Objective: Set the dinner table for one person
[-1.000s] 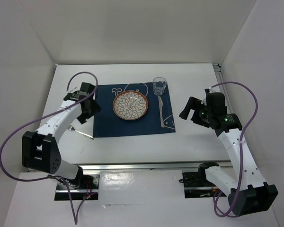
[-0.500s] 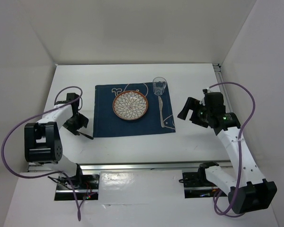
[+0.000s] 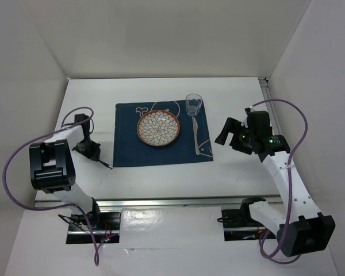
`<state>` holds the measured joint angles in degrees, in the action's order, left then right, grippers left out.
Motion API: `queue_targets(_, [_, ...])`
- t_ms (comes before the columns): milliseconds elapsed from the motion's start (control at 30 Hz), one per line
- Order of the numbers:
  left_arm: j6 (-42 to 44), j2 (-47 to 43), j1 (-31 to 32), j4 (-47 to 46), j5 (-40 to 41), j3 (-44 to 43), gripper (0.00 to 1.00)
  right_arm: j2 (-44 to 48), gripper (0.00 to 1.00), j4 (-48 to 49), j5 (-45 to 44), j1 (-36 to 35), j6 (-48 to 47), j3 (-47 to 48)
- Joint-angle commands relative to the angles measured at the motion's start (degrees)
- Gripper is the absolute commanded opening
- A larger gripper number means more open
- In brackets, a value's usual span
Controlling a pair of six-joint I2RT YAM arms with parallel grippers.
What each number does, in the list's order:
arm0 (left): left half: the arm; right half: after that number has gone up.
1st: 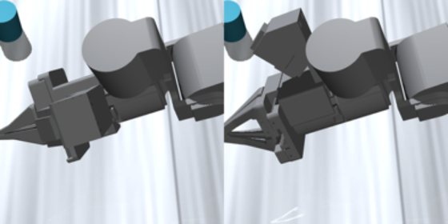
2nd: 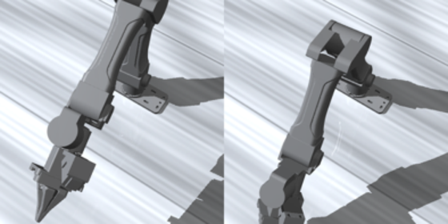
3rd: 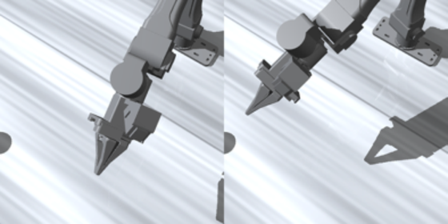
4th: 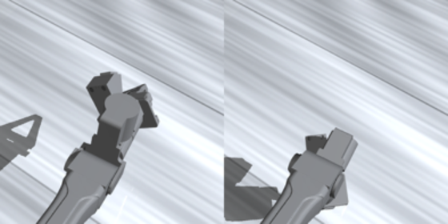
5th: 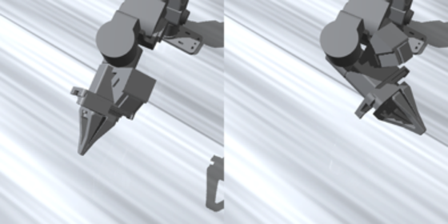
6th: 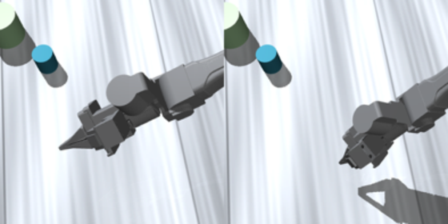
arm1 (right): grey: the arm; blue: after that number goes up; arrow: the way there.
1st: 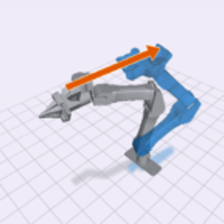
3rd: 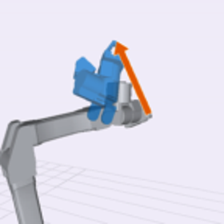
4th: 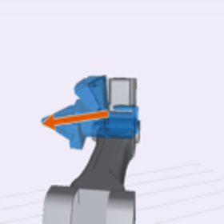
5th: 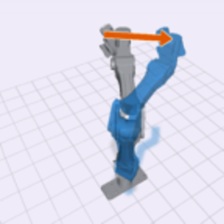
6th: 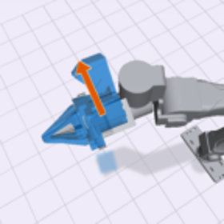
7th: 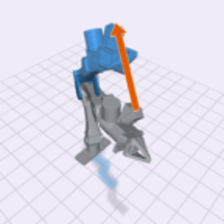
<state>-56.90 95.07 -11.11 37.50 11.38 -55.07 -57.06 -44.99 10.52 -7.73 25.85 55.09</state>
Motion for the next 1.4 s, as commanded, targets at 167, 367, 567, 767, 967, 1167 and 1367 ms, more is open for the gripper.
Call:
queue_targets(167, [2.14,-0.22,-1.37,2.4,7.15,-3.8,0.0,-0.42,1.0,3.07,-0.33,-0.36,-1.24,0.63])
queue_targets(367, [11.17,-6.99,2.14,7.33,9.55,-15.57,0.0,-0.42,1.0,3.68,0.19,-0.36,-1.24,0.1])
queue_targets(567, [19.81,-5.34,14.44,9.26,9.54,-24.55,0.0,-0.42,1.0,4.3,0.2,-0.36,-0.71,0.1])
queue_targets(767, [24.47,1.43,23.85,8.65,7.35,-28.69,0.0,0.1,1.0,3.16,-0.42,-0.36,-0.71,0.81])
queue_targets(967, [23.86,10.46,27.81,7.24,5.15,-29.92,0.0,0.1,1.0,2.63,-0.94,-0.36,-0.71,0.81])
queue_targets(1167, [22.63,18.04,27.81,7.77,4.7,-33.43,0.0,0.1,1.0,2.11,-1.47,-0.89,-0.71,1.33])
queue_targets(1367, [21.92,24.27,27.81,8.3,5.32,-37.12,0.0,0.1,1.0,2.1,-2.0,-0.89,-0.71,0.81])
